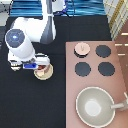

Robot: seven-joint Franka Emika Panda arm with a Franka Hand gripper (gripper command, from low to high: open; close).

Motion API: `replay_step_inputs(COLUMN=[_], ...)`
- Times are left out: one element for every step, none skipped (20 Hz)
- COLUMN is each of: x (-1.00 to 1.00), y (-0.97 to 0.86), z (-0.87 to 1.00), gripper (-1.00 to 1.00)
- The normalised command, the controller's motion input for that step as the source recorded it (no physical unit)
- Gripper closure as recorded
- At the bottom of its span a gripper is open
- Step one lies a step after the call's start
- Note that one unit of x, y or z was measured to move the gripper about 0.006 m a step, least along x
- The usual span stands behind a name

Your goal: Take the lid off the pot, put the pot on the plate, and use the tool to push the pot to the front of the table.

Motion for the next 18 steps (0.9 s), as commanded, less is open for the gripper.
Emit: replay_step_inputs(x=[0.00, 0.04, 0.00, -0.01, -0.08, -0.15, -0.17, -0.12, -0.14, -0.19, -0.26, -0.31, -0.40, -0.47, -0.42, -0.37, -0.33, -0.28], y=[0.05, -0.01, -0.18, -0.27, -0.29, -0.34, -0.47, -0.50, -0.46, -0.35, -0.15, 0.00, 0.00, 0.00, 0.06, 0.07, 0.05, 0.03], z=[-0.38, -0.39, -0.45, -0.47, -0.39, -0.25, 0.00, 0.00, 0.00, 0.00, -0.07, -0.10, -0.10, -0.05, 0.00, 0.00, 0.01, 0.07], gripper=[1.00, 1.00, 1.00, 1.00, 1.00, 1.00, 1.00, 1.00, 1.00, 1.00, 1.00, 1.00, 1.00, 1.00, 1.00, 1.00, 1.00, 1.00])
